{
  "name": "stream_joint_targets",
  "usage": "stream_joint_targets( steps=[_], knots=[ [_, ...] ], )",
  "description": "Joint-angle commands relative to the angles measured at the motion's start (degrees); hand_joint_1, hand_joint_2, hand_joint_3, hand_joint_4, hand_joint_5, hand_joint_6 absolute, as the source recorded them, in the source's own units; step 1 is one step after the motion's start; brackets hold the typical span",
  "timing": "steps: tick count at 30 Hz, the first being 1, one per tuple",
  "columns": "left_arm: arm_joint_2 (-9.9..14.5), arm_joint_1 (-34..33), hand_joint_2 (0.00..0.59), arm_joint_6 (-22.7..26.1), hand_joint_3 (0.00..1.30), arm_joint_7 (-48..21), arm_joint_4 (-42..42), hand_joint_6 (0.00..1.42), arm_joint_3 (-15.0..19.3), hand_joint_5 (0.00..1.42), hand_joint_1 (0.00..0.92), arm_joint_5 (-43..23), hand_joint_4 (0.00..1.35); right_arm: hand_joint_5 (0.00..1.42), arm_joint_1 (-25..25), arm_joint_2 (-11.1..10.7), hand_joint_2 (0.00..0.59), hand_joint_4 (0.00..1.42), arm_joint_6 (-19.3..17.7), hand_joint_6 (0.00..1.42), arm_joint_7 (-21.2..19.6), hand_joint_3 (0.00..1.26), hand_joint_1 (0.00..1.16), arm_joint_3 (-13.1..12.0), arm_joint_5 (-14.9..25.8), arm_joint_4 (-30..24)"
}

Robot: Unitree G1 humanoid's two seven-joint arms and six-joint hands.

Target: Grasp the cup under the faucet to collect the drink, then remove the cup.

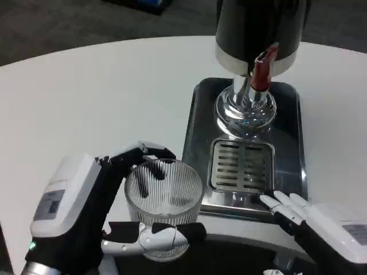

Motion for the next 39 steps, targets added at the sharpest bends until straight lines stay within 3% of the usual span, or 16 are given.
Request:
stream_joint_targets(
  steps=[1,10,18,39],
  knots=[
    [0.3,0.2,0.0,-1.2,0.93,-0.2,-0.6,1.42,0.0,1.22,0.717,-1.5,1.06,0.0,0.7,0.3,0.459,0.0,0.6,0.0,0.4,0.07,0.5,0.3,-0.5,-1.7],
    [0.0,-0.2,0.0,-1.0,0.93,-0.1,-0.2,1.42,-0.1,1.22,0.717,-2.2,1.07,0.0,1.3,0.8,0.454,0.0,1.2,0.0,0.2,0.07,0.5,-0.2,0.4,-2.6],
    [-1.1,-3.3,0.0,-0.4,0.93,0.5,2.2,1.42,-1.4,1.22,0.717,-2.0,1.07,0.0,3.1,2.0,0.451,0.06,1.4,0.0,-0.3,0.1,0.49,-3.2,5.2,-3.2],
    [-3.6,-25.3,0.0,0.6,0.93,8.2,25.4,1.42,-7.0,1.22,0.717,5.0,1.07,0.02,9.6,1.8,0.45,0.11,-0.3,0.0,-1.5,0.13,0.48,-15.0,13.5,-4.7]
  ],
)
